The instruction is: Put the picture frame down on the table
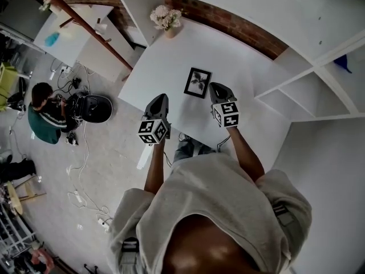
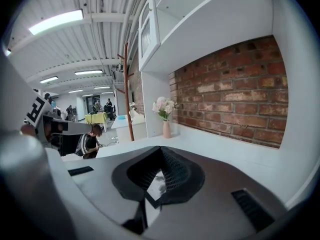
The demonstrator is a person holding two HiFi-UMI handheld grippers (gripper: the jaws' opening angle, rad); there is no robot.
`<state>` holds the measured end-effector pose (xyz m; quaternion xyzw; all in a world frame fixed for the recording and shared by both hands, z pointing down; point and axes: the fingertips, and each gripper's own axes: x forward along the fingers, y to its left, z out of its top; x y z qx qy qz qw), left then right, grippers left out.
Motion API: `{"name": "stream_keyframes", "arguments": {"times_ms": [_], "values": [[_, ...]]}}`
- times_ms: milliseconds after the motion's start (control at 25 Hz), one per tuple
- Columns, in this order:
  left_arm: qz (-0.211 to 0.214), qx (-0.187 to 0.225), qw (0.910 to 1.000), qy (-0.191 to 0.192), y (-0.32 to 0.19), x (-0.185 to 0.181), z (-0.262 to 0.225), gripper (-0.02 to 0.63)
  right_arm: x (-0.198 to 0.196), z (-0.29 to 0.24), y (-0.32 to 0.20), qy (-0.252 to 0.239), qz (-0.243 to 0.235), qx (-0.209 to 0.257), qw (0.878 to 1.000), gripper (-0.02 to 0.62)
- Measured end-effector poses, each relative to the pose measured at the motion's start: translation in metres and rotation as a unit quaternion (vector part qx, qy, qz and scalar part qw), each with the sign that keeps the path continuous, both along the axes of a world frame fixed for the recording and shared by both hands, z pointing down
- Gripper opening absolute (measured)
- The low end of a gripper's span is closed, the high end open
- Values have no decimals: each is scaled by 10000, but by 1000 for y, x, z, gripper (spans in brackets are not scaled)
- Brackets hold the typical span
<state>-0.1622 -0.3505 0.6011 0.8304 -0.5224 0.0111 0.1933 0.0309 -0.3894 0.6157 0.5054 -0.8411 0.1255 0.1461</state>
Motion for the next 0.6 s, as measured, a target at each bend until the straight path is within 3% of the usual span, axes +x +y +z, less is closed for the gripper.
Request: {"name": "stream_keyframes", "arguments": {"times_ms": [600], "values": [[103, 477, 9987, -138, -22, 14, -46, 17, 20, -52, -11, -225, 154, 527, 9982, 23]]}}
